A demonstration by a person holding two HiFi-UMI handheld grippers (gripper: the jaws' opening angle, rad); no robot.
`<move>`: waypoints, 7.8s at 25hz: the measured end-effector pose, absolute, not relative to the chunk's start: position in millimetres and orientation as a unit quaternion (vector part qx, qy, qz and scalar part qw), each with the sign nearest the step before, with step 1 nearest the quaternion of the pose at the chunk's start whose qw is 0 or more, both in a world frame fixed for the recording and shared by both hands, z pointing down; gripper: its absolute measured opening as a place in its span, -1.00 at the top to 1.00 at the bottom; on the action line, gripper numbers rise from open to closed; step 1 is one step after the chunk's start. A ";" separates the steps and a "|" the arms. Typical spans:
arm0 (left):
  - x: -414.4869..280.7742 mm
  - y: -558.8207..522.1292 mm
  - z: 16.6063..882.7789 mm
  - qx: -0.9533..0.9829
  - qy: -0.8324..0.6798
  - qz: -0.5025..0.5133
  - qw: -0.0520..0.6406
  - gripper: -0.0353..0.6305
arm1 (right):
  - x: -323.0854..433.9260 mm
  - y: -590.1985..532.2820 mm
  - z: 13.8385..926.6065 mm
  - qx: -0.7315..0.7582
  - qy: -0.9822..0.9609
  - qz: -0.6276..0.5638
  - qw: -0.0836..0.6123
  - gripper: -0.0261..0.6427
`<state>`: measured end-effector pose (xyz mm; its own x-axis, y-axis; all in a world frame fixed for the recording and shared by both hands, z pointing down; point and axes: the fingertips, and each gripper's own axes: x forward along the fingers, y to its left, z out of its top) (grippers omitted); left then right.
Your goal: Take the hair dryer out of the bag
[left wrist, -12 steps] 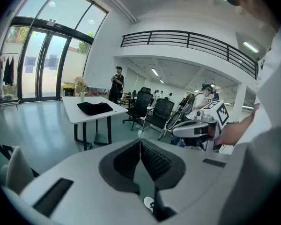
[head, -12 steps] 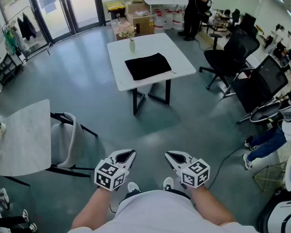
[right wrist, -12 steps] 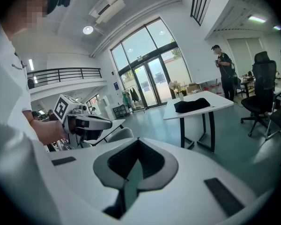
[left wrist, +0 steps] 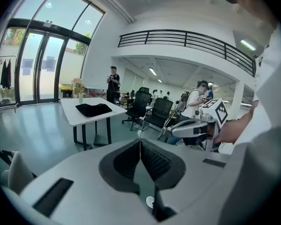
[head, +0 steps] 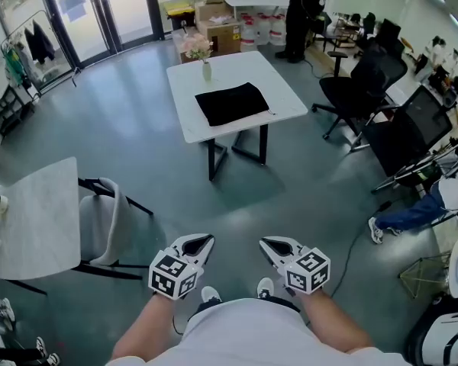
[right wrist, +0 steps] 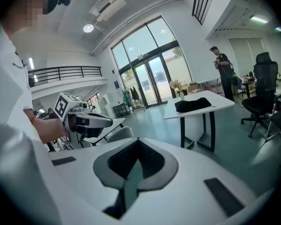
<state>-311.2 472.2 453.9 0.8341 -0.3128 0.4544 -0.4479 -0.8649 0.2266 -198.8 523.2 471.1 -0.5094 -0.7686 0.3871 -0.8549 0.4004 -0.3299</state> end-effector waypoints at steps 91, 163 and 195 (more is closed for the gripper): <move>-2.9 115.8 488.0 0.942 -0.114 0.267 0.167 0.84 | 72.9 177.9 507.6 0.540 -0.790 0.266 0.121 0.87; 74.7 -182.2 630.8 0.845 -0.140 0.516 0.023 0.38 | 169.5 -190.2 596.9 0.367 -0.843 0.299 0.254 0.87; 15.8 -171.7 633.2 0.816 -0.132 0.560 0.056 0.78 | 159.1 -179.7 601.4 0.334 -0.863 0.251 0.283 0.87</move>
<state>15.8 -171.7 633.2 0.3377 -0.1528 0.9288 -0.2782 -0.9588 -0.0566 159.1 -179.7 601.4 -0.6159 -0.4347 0.6571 -0.7192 0.6506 -0.2438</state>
